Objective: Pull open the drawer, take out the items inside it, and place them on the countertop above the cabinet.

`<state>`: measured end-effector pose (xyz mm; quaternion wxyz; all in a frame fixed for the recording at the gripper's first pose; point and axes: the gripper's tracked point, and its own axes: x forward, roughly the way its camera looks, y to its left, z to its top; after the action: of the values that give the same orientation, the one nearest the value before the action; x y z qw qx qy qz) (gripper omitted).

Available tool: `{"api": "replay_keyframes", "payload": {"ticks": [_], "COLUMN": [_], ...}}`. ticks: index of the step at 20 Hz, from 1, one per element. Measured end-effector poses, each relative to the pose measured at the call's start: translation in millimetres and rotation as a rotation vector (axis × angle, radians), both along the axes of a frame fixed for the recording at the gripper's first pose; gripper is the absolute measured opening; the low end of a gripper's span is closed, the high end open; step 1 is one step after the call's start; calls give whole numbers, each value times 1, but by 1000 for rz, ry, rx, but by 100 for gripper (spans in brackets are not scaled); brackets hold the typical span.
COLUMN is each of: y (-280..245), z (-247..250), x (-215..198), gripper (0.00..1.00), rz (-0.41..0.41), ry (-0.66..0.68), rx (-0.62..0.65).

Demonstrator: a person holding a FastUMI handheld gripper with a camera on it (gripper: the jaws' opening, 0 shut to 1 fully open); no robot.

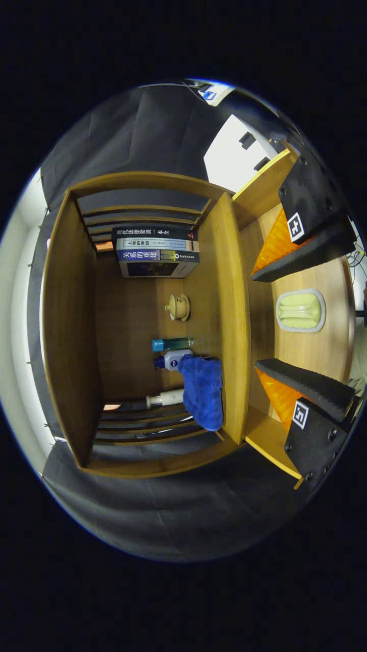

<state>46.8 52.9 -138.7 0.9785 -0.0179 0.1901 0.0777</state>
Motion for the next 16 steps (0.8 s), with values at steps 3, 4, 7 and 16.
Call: {"api": "replay_keyframes", "payload": {"ticks": [3,4,7,16], "y": [2,2,-4,-13], "z": [-17,-27,-64,-124], "x": [22,28,38,39], "gripper": [98,97,98,97], "rz": [13,18,43,-2], "ry": [123,184,372,682], "rx": [-20,-32,-104,-138]}}
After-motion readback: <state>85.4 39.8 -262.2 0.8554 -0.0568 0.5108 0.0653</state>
